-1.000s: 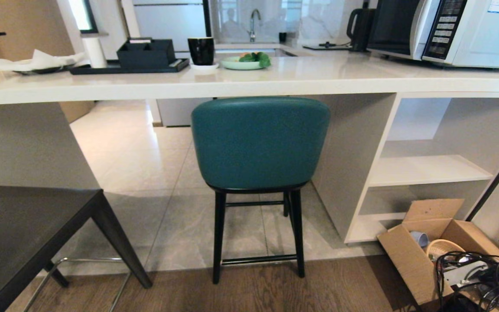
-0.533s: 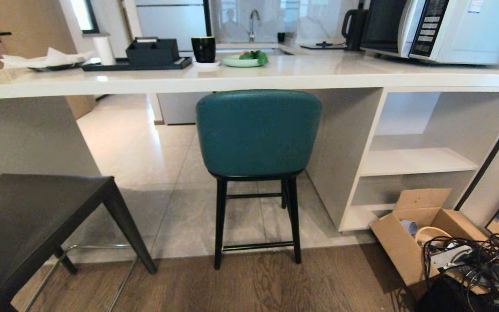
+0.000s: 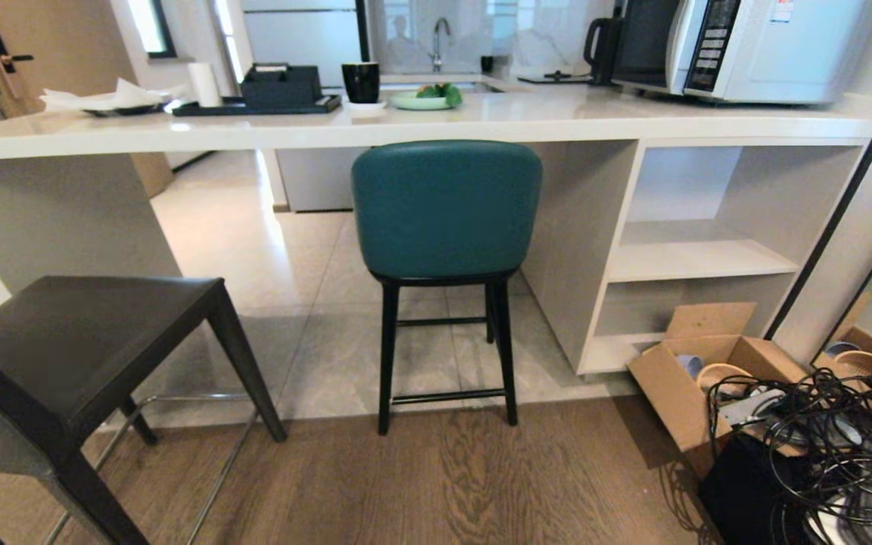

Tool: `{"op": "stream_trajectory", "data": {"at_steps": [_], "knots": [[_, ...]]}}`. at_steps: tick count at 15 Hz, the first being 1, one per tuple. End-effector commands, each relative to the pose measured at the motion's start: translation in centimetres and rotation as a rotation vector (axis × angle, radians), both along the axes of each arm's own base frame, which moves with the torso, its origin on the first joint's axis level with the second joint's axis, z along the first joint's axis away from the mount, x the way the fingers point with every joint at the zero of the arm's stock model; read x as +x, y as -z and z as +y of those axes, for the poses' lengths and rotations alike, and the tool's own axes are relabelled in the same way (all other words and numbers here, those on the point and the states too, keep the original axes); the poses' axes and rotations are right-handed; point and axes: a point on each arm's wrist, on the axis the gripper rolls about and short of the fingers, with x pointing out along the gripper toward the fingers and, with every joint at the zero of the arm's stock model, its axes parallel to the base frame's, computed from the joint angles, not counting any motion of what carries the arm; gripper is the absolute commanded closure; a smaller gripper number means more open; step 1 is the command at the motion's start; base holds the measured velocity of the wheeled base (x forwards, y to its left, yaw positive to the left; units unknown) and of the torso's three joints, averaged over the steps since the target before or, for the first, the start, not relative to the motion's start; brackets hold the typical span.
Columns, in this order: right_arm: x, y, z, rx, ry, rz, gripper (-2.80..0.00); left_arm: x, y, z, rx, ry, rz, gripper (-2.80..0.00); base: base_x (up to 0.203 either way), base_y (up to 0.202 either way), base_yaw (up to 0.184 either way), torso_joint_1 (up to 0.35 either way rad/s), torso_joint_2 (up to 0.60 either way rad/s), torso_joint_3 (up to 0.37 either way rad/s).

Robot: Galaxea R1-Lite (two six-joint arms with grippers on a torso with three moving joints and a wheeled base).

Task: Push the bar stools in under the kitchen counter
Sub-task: Push the gray chair back under the dining table

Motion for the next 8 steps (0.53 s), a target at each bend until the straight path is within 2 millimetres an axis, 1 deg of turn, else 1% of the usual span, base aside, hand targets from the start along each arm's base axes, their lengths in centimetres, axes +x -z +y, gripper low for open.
{"op": "stream_trajectory", "data": {"at_steps": [1,2,3,8], "knots": [[0.02,0.04,0.0,-0.001,0.0,0.004,0.0,0.34,1.11,0.0,0.003,0.001,0.042,0.0,-0.194,0.0,0.0,0.002,0.0,-0.002],[0.02,0.04,0.0,-0.001,0.0,0.004,0.0,0.34,1.11,0.0,0.003,0.001,0.042,0.0,-0.162,0.0,-0.002,-0.003,0.0,0.002],[0.02,0.04,0.0,-0.001,0.0,0.004,0.0,0.34,1.11,0.0,0.001,0.001,0.042,0.0,-0.064,0.0,0.001,-0.002,0.0,0.007],[0.02,0.04,0.0,-0.001,0.0,0.004,0.0,0.35,1.1,0.0,-0.012,0.001,0.042,0.0,0.0,0.0,0.0,0.0,0.0,0.0]]}}
